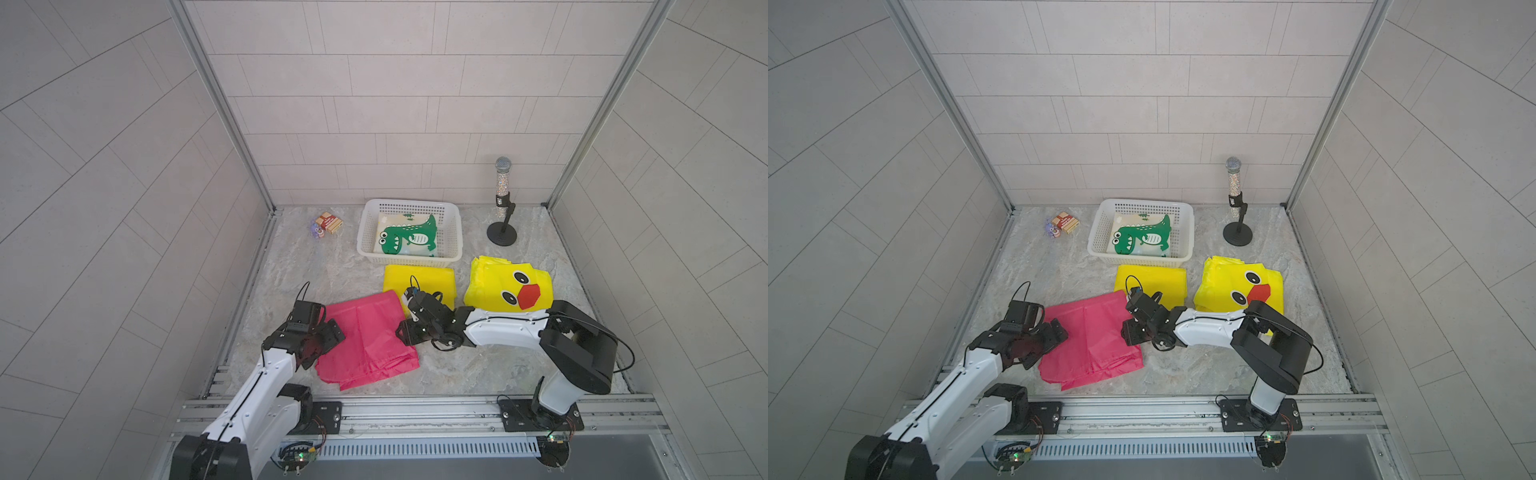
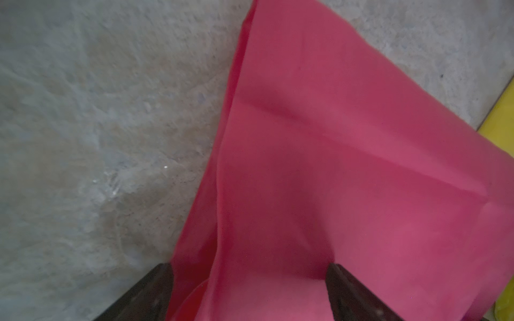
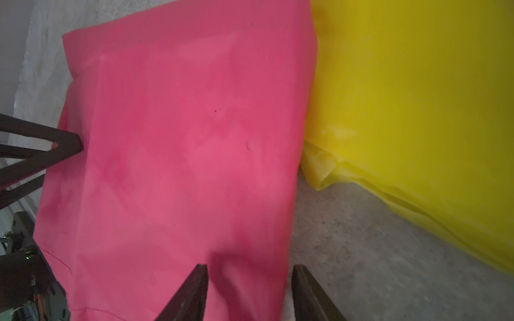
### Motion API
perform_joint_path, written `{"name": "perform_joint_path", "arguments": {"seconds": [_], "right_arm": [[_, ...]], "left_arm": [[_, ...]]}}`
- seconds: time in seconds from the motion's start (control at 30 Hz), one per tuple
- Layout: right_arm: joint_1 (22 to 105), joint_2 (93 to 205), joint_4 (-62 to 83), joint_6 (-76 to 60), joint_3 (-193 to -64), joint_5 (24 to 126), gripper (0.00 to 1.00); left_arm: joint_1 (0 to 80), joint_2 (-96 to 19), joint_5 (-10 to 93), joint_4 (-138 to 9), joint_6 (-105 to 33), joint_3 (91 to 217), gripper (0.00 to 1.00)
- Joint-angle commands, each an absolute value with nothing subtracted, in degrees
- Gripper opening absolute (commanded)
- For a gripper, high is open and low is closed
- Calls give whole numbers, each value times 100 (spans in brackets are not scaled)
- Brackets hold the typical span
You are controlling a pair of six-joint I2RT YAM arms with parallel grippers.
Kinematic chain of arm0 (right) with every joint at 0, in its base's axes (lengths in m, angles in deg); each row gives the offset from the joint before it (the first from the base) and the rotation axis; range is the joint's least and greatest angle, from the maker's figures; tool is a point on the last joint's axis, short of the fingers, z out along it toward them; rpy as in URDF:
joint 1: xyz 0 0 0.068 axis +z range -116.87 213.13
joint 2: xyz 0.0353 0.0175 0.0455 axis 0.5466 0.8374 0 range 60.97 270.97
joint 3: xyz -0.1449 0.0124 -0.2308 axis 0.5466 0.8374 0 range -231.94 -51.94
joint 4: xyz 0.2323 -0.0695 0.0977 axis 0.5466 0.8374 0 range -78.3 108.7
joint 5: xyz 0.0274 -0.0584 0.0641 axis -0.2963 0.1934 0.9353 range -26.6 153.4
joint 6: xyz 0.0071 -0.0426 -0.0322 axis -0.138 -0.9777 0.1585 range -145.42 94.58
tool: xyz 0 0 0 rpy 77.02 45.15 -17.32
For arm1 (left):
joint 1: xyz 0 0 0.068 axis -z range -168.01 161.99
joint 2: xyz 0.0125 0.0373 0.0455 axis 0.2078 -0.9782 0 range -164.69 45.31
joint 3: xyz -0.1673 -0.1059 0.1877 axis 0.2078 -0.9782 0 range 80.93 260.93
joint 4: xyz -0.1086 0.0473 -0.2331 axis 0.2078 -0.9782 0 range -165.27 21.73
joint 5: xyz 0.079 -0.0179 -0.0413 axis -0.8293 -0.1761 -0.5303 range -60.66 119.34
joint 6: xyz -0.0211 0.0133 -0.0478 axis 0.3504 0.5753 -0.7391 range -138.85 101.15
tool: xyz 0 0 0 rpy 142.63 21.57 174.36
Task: Put the folded raincoat in the basket
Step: Pick up the raincoat from the center of the board.
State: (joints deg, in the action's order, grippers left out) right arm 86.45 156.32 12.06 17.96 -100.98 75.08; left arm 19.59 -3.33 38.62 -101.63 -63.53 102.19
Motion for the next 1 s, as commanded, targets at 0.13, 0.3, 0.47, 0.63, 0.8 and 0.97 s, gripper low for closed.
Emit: {"name": "perform_joint_path", "arguments": {"seconds": [0.13,0.3,0.47,0.63,0.8,0.97], "right_arm": [[8552,15662,1242,1487,-10262,7713,71],[8525,15947,1277,1412,-10501,7917,73],[8539,16134,1189,1522,-10494,7904,73],[8567,16313,980,1657,-10446,7954,73],[8687,16510,789,1777,-10476,8017,71],[8788,16525,672,1921,-10455,8018,64]], "left_arm": [[1994,47,3000,-10224,-6208,10139,94],[1996,14,3062,-10096,-6080,10162,94],[2002,-313,3216,-9964,-6146,10089,94],[2037,-742,3514,-9687,-6198,9943,94],[2131,-727,3765,-9419,-6334,9678,86],[2249,-523,3869,-9314,-6446,9568,69]]}}
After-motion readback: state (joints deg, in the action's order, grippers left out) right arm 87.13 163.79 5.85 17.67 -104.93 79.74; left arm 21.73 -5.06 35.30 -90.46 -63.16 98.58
